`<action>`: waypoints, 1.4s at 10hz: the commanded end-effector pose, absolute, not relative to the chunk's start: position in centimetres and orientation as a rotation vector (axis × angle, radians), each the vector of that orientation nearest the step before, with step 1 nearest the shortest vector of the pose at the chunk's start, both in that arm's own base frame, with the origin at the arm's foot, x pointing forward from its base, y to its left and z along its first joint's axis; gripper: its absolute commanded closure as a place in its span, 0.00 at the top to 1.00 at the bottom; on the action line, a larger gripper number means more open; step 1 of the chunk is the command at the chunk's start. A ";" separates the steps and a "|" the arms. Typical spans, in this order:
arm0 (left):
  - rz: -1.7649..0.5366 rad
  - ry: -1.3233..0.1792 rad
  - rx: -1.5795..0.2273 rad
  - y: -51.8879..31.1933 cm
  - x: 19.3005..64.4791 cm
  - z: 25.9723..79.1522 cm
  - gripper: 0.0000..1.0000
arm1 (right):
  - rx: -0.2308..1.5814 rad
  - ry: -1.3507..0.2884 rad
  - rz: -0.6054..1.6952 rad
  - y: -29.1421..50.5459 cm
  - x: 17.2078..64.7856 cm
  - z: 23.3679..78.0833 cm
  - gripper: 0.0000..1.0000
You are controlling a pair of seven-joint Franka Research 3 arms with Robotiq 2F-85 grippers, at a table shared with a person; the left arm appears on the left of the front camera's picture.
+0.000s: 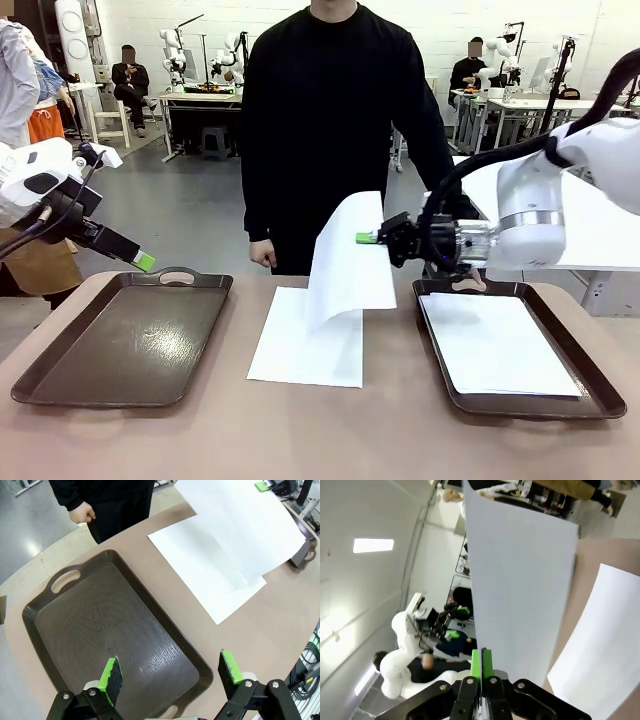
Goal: Sort the A4 documents.
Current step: Place the A4 Paper in the designated Handle tray.
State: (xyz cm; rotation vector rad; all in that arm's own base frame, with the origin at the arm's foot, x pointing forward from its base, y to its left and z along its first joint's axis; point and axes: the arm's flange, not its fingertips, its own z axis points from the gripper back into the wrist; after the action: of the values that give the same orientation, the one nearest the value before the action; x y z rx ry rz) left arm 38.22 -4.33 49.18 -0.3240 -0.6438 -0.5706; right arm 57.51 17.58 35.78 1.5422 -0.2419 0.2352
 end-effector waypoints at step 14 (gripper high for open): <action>-0.571 -0.645 -0.334 -4.1 38.3 49.0 1.00 | 1.137 -0.158 0.225 -8.0 56.0 34.9 0.01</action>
State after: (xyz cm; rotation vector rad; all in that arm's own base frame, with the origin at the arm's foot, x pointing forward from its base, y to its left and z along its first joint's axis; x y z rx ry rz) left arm 38.21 -4.33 49.18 -0.3237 -0.6438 -0.5706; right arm 55.66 -7.88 34.23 1.1960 -0.1750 0.2443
